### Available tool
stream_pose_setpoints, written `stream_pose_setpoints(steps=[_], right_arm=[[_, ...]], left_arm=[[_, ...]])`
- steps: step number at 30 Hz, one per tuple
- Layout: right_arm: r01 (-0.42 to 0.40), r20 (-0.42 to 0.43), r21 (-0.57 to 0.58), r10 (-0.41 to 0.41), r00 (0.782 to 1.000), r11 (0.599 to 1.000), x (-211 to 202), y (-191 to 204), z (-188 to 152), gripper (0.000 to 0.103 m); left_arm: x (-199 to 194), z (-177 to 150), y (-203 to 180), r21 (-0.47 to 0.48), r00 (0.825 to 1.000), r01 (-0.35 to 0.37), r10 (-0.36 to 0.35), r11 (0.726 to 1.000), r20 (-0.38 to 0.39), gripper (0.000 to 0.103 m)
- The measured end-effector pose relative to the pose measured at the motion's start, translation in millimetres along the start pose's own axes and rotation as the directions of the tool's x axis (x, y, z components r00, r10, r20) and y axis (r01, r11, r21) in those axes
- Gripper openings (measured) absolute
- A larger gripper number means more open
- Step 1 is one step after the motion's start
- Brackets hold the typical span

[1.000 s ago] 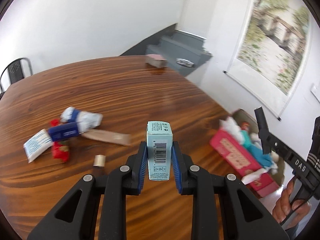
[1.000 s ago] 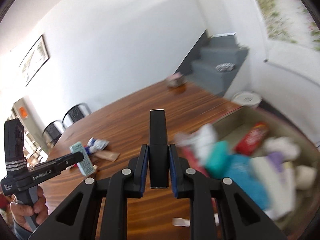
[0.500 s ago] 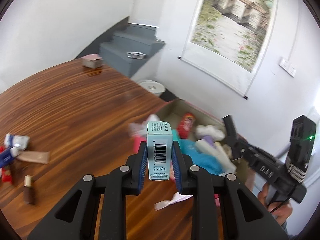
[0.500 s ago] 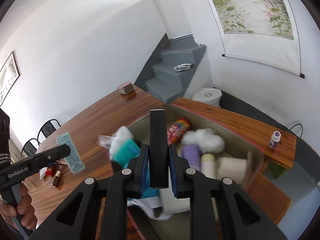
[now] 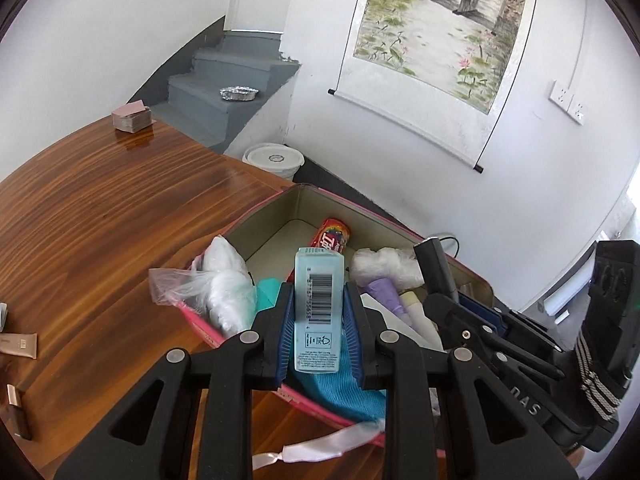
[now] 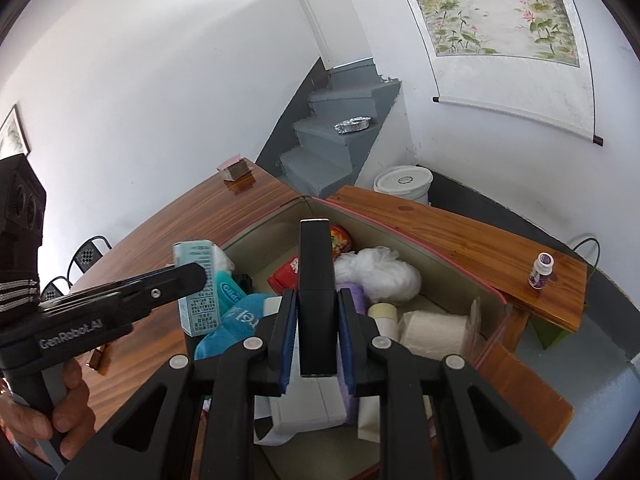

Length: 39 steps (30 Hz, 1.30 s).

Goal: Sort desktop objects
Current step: 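Open both grippers to drop the teal box and black case into the pink tin, then grasp the white blue-printed pad packet with the left gripper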

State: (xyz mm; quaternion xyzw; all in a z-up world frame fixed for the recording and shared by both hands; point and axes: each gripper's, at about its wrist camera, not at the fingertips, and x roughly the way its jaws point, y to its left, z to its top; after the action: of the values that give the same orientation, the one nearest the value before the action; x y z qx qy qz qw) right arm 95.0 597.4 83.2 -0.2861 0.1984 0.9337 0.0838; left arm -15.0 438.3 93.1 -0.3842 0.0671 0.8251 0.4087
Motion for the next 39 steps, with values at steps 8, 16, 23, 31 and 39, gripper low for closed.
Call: stream_pose_setpoints(steps=[8,16,23,31,39], right_arm=[[-0.018,-0.04,0.018,0.019,0.999,1.0,10.7,-0.7,-2.3,0.023],[-0.009,-0.006,0.021,0.009,1.0,1.0,5.7,6.3,-1.5,0.024],[-0.011,0.02,-0.024,0.011,1.0,1.0,3.2,32.3,-1.6,0.025],[-0.071,0.039,-0.107,0.075,0.996,0.992,3.6,85.3,-8.5,0.046],[-0.212,-0.092,-0.187,0.198,0.976,0.959,28.9,154.2,-31.5,0.05]], left_arm=[[3.9,-7.0,4.3,0.0,1.0,-0.016,0.016,1.0,-0.017,0.034],[-23.1,-13.6,18.9,-0.009,0.997,-0.065,0.065,0.998,0.031,0.045],[-48.9,-27.4,58.3,-0.083,0.989,-0.131,0.136,0.988,0.056,0.055],[-81.4,-53.8,125.3,-0.217,0.966,-0.24,0.255,0.946,0.045,0.055],[-123.9,-93.3,200.1,-0.305,0.916,-0.381,0.402,0.872,0.005,0.055]])
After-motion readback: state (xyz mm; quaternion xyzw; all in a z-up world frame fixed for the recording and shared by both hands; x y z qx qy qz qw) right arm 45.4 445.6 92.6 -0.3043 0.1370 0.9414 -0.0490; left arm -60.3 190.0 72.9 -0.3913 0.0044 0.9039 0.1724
